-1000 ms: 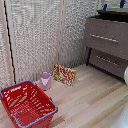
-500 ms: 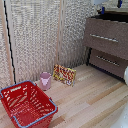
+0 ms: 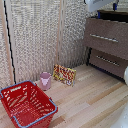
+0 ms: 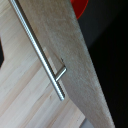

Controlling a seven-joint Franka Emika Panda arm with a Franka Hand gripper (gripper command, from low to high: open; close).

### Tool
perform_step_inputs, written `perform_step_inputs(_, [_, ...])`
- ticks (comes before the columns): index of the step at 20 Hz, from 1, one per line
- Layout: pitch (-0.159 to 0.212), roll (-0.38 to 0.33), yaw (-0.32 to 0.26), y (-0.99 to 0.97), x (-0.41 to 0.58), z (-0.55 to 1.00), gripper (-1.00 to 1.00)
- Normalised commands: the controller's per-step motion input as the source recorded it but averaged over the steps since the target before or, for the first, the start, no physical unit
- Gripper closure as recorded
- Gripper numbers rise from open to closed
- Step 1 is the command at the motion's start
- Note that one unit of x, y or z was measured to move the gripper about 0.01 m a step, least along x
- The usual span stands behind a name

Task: Transport the gripper mindfully toward the orange-red bowl and clasp it to elevate with ease. Ensure your robot's arm aligns efficiently with the top drawer's opening. Carefully slide the orange-red bowl into the designated spot with precision. After confirmation, withdraw the gripper gently. Close the drawer smoothly by transitioning the gripper to its handle.

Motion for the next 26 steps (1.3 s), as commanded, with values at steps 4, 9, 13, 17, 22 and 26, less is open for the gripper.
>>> perform_step_inputs(4, [0.059,-0.375,0.051,0.24,0.033,-0.19,-1.0])
perform_step_inputs(9, [0.116,-0.375,0.045,0.21,-0.059,-0.08,-1.0])
perform_step_inputs(13, [0.157,-0.375,0.046,0.22,-0.161,-0.05,-1.0])
perform_step_inputs(17, [0.177,-0.375,0.045,0.25,-0.165,-0.05,-1.0])
perform_step_inputs(22, [0.171,-0.375,0.042,0.28,-0.113,-0.1,-1.0])
perform_step_inputs(26, [0.153,-0.375,0.05,0.28,-0.031,-0.16,-1.0])
